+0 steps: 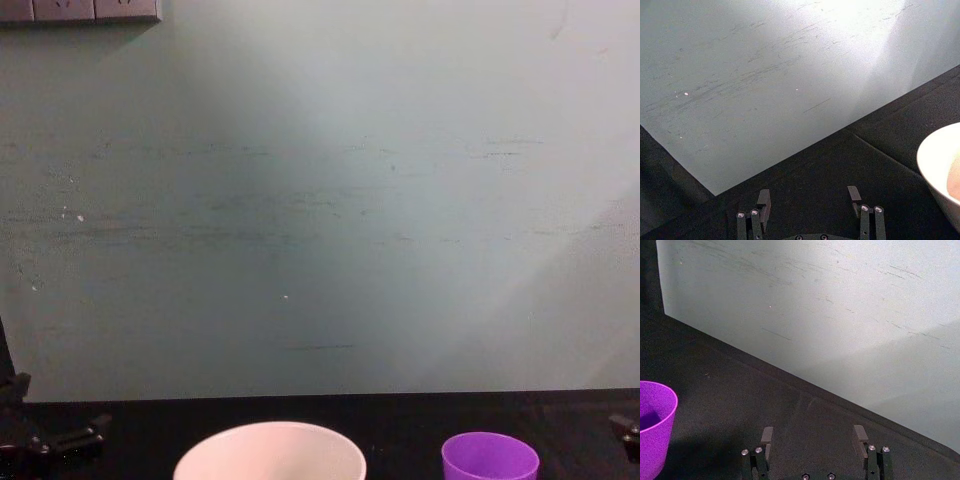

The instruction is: Pick up the cup and pour the mung beans from the cup into the bowl.

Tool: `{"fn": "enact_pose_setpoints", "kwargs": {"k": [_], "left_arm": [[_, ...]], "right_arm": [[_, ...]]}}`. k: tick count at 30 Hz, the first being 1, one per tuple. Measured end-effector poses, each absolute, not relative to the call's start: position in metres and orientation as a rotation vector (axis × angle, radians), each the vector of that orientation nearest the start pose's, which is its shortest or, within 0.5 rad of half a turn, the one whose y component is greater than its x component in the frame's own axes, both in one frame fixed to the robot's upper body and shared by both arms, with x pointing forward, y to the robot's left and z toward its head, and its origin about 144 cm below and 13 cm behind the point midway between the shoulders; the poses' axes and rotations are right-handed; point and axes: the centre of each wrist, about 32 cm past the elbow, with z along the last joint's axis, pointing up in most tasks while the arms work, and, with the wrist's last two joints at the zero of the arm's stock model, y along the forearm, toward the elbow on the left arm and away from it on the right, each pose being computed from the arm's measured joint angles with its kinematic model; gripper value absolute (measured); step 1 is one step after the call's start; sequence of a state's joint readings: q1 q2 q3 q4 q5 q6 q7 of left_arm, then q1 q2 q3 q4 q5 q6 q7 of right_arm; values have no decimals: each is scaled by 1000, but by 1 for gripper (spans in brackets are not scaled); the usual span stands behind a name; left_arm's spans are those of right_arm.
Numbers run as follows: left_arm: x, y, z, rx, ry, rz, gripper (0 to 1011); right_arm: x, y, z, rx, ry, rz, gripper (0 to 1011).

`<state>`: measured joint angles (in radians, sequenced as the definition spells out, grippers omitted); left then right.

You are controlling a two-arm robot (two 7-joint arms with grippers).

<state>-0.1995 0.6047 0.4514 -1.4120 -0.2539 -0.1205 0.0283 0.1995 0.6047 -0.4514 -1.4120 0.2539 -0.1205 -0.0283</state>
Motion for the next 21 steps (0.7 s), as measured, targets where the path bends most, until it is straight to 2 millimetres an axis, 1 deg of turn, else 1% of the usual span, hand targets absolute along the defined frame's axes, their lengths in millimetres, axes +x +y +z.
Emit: {"fn": "enact_pose_setpoints", "kwargs": {"k": [12, 14, 21], "left_arm": [[489, 310, 1140, 304, -285, 1248, 1000], [489, 310, 1140, 304, -285, 1248, 1000], [489, 310, 1140, 304, -285, 1248, 1000]], "right_arm": [[489, -310, 1140, -304, -285, -1249, 1003], [489, -313, 1141, -295, -282, -1258, 1003], [476, -322, 1141, -306, -246, -1224, 1003]]}}
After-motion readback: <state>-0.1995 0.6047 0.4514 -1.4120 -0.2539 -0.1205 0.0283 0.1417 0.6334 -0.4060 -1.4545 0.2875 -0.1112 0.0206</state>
